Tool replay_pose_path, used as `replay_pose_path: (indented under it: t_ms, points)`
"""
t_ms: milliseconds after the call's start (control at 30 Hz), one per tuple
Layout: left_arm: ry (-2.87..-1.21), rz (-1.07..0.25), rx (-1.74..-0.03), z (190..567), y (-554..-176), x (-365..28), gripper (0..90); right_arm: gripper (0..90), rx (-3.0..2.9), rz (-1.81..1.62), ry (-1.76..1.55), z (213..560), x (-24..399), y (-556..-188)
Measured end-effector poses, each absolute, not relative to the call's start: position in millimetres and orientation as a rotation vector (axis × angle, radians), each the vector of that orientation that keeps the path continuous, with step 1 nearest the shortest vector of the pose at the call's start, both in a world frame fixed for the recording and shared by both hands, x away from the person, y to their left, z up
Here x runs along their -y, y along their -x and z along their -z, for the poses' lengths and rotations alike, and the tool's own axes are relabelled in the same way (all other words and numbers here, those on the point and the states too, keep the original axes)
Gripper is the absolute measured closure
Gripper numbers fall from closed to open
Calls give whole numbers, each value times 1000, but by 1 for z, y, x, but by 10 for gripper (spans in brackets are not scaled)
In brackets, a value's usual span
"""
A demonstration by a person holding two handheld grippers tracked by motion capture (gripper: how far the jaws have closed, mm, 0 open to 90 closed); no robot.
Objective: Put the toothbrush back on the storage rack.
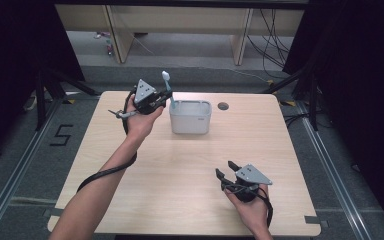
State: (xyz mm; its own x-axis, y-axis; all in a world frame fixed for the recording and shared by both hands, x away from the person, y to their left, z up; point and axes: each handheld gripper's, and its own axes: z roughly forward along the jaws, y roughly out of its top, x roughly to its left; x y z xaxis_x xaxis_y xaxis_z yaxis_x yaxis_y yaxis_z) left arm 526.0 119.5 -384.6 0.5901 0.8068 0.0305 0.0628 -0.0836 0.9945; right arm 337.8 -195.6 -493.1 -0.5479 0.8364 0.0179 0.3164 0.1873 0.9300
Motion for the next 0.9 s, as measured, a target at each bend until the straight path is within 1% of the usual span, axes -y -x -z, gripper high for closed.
replay_pose_path:
  t_ms: [67,267,333,767,900]
  points:
    - [-1549,-725,-769,386,-528,-119,835,458,-1961,-1328,-1109,493,196,-336]
    - [-1570,-731,-772,392,-531,-116,835,458,-1966,-1345,-1053,495,198,-340]
    - [-1567,-727,-777,392,-531,-115,835,458,-1955,-1331,-1089,494,196,-337]
    - [-1581,-732,-791,395,-535,-117,835,457,-1958,-1316,-1038,493,199,-340]
    - [-1583,-725,-796,397,-535,-116,835,458,-1956,-1329,-1081,494,196,-337]
